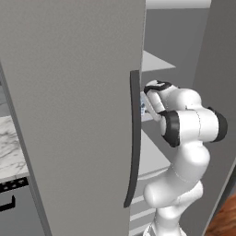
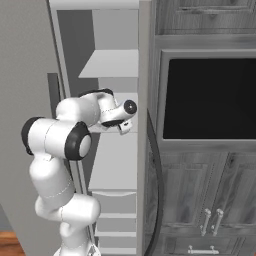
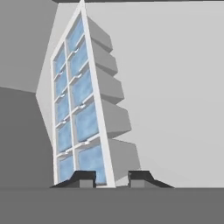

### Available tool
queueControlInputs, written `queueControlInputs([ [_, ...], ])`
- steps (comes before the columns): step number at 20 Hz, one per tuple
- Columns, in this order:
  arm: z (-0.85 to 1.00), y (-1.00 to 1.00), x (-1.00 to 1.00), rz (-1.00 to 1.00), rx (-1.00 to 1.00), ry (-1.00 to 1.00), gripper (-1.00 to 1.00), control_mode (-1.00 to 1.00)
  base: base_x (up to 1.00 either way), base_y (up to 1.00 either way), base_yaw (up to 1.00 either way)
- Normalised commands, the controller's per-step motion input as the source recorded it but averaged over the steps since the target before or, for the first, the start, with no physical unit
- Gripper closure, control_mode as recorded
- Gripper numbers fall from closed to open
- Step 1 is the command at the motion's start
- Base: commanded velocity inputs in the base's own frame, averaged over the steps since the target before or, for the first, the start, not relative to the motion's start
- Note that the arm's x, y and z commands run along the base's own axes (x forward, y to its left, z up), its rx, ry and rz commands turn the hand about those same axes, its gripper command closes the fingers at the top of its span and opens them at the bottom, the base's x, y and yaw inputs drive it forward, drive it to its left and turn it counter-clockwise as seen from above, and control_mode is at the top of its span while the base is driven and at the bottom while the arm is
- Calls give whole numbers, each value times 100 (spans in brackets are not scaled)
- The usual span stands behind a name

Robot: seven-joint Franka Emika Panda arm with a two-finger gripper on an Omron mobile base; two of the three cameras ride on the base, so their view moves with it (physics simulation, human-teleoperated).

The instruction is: The ice cube tray has been filled with water. Take the tray and place it in the freezer to make ice. Close the freezer door after placing the tray.

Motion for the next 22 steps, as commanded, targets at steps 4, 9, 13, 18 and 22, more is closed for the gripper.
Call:
queueControlInputs([
  [4,-1,5,-43,0,-4,-1,-100,-100,0,0,0],
  [9,4,-7,-88,-6,0,-9,-100,-100,0,0,0],
  [13,28,0,-68,-5,-1,-17,-100,-100,0,0,0],
  [18,25,4,-95,-5,-3,-20,-100,-100,0,0,0],
  [22,48,11,-100,-8,-3,-22,-100,-100,0,0,0],
])
